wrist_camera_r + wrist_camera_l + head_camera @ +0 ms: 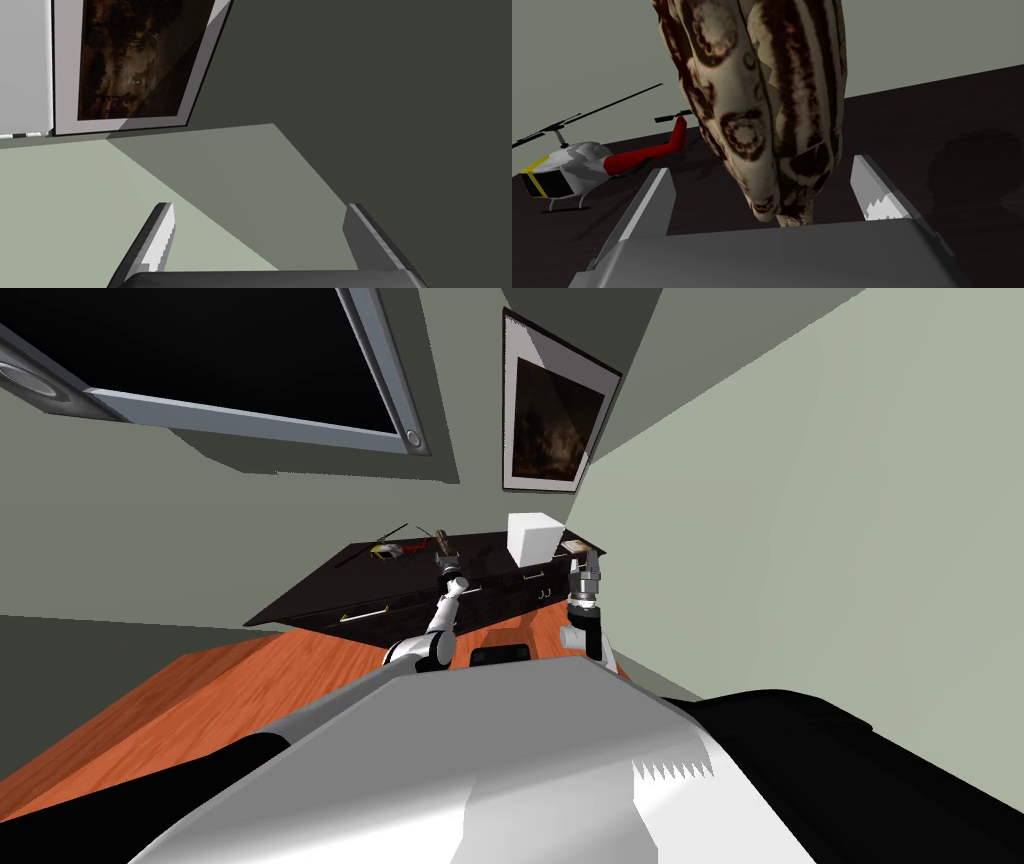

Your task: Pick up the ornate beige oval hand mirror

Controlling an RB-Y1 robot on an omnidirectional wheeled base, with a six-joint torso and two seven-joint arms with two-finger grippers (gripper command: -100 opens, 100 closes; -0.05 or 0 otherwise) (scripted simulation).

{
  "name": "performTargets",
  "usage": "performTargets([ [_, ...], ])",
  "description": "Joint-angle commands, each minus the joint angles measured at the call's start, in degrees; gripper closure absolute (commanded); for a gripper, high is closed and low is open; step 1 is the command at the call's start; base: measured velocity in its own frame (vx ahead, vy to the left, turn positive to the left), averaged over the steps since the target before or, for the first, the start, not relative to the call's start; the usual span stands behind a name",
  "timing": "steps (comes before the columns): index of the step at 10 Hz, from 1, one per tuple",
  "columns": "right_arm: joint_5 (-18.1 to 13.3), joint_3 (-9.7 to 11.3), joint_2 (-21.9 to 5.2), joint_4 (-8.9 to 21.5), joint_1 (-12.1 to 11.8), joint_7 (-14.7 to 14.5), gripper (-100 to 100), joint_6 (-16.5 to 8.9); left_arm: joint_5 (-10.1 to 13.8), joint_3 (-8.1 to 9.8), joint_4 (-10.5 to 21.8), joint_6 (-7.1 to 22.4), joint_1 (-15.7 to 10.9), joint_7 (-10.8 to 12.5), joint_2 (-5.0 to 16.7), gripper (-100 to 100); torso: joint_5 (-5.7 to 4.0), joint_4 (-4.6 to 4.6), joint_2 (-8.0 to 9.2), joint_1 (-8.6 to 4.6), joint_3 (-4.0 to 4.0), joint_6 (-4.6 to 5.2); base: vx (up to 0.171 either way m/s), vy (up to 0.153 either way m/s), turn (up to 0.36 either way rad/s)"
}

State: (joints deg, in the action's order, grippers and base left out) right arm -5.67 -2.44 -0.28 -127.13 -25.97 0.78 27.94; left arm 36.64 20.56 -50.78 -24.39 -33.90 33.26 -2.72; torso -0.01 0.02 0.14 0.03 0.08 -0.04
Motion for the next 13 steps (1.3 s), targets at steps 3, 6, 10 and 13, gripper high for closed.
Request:
performTargets([
  [3, 0.00, 0.00, 0.00, 0.00, 0.00, 0.00, 0, 0.00, -2.05, 0.97, 5.49, -1.90, -5.09, 0.81, 0.06, -100, 0.00, -0.02, 0.00, 0.00, -0.01, -0.03, -0.054, 0.029, 0.036],
  [6, 0.00, 0.00, 0.00, 0.00, 0.00, 0.00, 0, 0.00, -1.99, 0.97, 8.19, -1.79, -6.93, 1.04, 0.34, -100, -0.04, 0.00, -0.09, -0.13, -0.04, 0.01, -0.021, 0.008, -0.005],
  [10, 0.00, 0.00, 0.00, 0.00, -0.01, 0.00, 0, 0.00, -1.96, 1.02, 8.30, -1.68, -6.91, 0.97, 0.23, 100, -0.09, 0.03, -0.12, -0.18, -0.04, -0.01, 0.000, 0.000, 0.000],
  [13, 0.00, 0.00, 0.00, 0.00, -0.01, 0.00, 0, 0.00, -0.04, 0.03, 5.44, 0.10, -4.04, 0.13, 0.13, 100, -0.08, 0.04, -0.11, -0.18, -0.03, -0.01, 0.025, -0.013, -0.021],
])
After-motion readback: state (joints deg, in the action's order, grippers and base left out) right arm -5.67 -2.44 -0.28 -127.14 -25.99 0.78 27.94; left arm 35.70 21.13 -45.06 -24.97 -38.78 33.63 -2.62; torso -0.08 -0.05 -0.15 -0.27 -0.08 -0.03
